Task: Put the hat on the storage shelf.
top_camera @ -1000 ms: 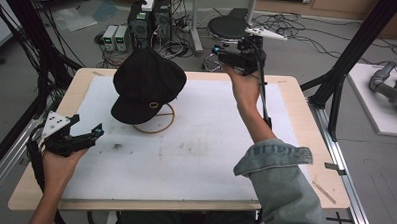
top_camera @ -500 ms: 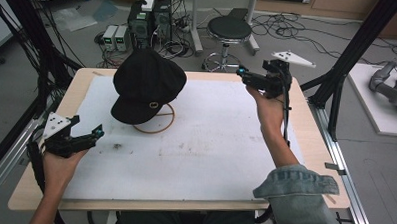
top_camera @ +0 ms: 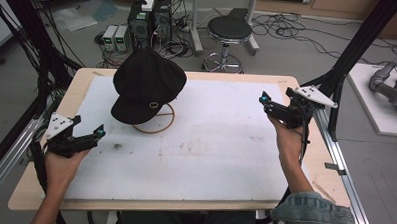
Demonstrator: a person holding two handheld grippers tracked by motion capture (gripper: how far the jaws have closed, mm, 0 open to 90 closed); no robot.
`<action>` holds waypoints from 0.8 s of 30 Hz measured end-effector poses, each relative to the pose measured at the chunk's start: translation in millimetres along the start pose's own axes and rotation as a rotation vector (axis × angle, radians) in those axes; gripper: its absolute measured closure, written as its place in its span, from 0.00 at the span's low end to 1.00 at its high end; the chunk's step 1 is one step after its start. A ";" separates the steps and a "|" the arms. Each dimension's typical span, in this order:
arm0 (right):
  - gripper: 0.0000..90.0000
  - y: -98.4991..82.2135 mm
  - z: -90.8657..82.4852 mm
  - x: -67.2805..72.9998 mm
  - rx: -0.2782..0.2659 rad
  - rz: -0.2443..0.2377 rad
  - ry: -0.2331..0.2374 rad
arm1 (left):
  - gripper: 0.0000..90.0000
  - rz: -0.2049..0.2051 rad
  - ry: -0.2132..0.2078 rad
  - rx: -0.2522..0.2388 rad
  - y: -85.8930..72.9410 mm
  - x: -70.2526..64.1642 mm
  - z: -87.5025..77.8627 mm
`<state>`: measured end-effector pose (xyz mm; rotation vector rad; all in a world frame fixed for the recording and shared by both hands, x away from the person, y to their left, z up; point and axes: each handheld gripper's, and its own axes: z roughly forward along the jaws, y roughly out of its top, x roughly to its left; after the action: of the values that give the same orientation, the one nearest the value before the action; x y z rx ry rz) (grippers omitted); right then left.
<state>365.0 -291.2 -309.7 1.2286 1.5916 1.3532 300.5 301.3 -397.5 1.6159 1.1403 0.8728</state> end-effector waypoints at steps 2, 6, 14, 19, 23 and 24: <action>0.13 -7.6 -4.0 -1.4 -0.001 -0.009 -0.007 | 0.17 -0.001 -0.001 0.004 -0.8 -0.2 0.9; 0.13 -21.9 -10.3 -2.4 -0.013 -0.025 -0.025 | 0.17 0.001 -0.004 0.016 -3.6 -1.8 4.3; 0.13 -40.4 -13.5 1.2 0.021 -0.060 -0.062 | 0.17 0.005 0.007 0.026 -6.6 -0.6 5.3; 0.13 -65.6 -13.0 -4.9 0.061 -0.016 -0.058 | 0.17 0.006 0.004 0.037 -10.0 -0.8 8.2; 0.13 -80.3 -13.8 -7.8 0.069 0.001 -0.059 | 0.17 0.006 0.007 0.044 -11.4 -0.6 9.1; 0.13 -83.3 -13.9 -8.5 0.071 0.011 -0.059 | 0.17 0.005 0.007 0.043 -11.6 -0.7 9.2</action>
<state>336.6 -303.8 -388.7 1.3089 1.6055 1.2649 305.5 299.5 -411.4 1.6528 1.1672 0.8627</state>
